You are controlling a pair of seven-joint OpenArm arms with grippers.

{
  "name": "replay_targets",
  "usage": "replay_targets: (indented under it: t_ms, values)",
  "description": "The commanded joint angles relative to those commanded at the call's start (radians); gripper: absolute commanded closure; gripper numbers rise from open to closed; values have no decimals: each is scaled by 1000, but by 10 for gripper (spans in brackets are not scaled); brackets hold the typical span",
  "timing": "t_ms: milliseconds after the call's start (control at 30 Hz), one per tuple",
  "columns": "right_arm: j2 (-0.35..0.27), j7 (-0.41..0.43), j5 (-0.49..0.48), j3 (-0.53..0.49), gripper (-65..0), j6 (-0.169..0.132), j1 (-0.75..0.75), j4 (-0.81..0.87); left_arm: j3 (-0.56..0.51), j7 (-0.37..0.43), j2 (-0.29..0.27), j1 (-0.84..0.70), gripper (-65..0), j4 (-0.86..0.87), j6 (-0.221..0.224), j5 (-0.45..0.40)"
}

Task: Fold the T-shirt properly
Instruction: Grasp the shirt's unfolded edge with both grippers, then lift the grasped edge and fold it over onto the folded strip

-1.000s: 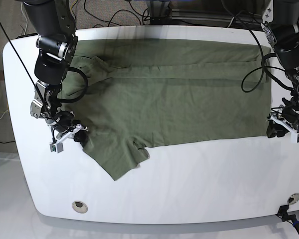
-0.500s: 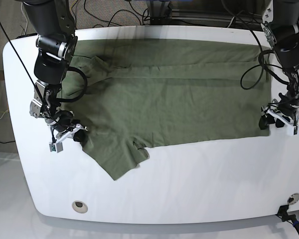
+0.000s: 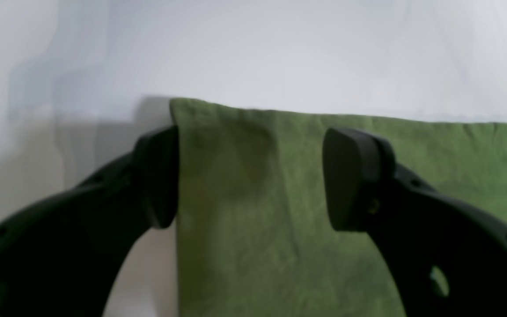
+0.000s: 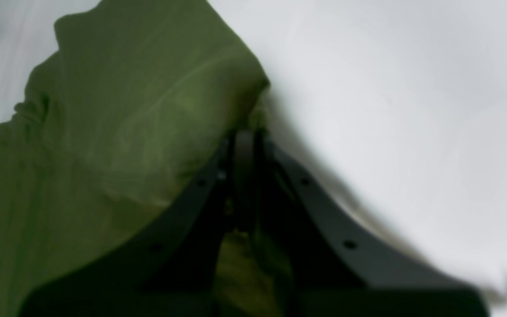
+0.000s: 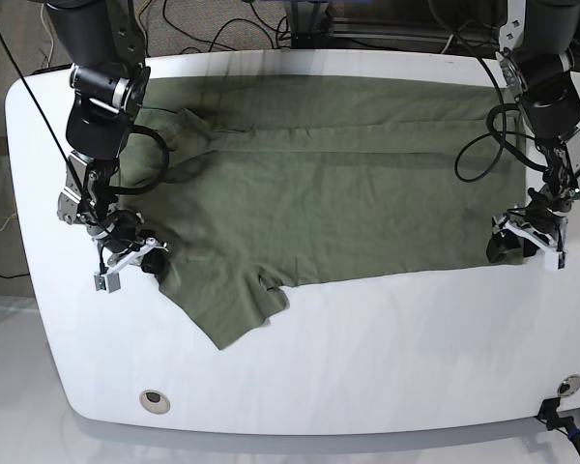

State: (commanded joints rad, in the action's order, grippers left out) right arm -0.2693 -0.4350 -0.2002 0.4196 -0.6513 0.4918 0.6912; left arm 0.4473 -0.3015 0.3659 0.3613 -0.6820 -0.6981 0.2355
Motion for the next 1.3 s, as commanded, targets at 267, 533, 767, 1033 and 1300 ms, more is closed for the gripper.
replay_targets:
  t_ms: [267, 533, 767, 1033, 1300]
  values:
    - [0, 0, 0, 0, 0, 0, 0, 0, 0, 0, -29, 3, -453, -2, 0, 0]
    - [0, 0, 0, 0, 0, 0, 3, 0, 0, 5, -31, 26, -58, -2, 0, 0]
    - [2, 0, 0, 0, 0, 0, 6, 2, 2, 6, -31, 29, 0, -2, 0, 0]
    - [-2, -8, -2, 0, 0, 0, 3, 83, 5, 2, -31, -14, 0, -150, 0, 5]
    - [-2, -112, -3, 2, 0, 0, -51, 267, 6, -2, -31, -101, 0, -319, 0, 5]
